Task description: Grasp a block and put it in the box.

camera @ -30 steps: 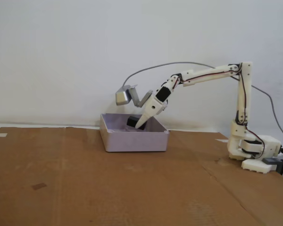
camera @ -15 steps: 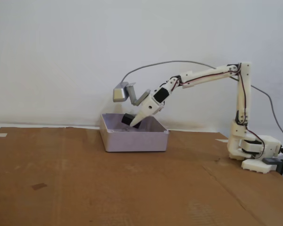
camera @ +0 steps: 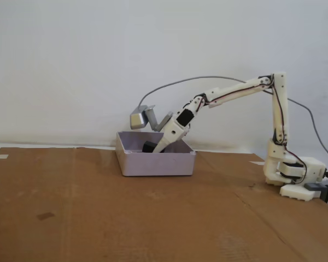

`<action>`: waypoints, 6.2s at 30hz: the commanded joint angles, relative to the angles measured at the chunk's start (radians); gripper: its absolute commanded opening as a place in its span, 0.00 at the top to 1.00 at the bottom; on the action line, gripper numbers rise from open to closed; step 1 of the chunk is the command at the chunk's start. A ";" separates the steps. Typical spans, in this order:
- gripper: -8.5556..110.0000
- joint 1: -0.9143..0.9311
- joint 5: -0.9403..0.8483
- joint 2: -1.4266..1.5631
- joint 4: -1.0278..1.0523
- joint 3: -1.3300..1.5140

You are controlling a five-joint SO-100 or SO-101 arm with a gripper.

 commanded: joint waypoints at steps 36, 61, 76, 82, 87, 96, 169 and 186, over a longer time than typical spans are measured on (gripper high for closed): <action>0.92 -0.018 -0.009 -0.046 -0.077 -0.028; 0.71 -0.023 -0.009 -0.006 -0.089 -0.041; 0.54 -0.026 -0.009 0.018 -0.089 -0.041; 0.51 -0.040 -0.009 0.021 -0.091 -0.048; 0.51 -0.057 -0.009 0.021 -0.089 -0.101; 0.52 -0.067 -0.011 0.020 -0.084 -0.195; 0.93 -0.230 -0.011 0.058 -0.075 -0.491; 0.93 -0.239 -0.009 0.202 -0.075 -0.362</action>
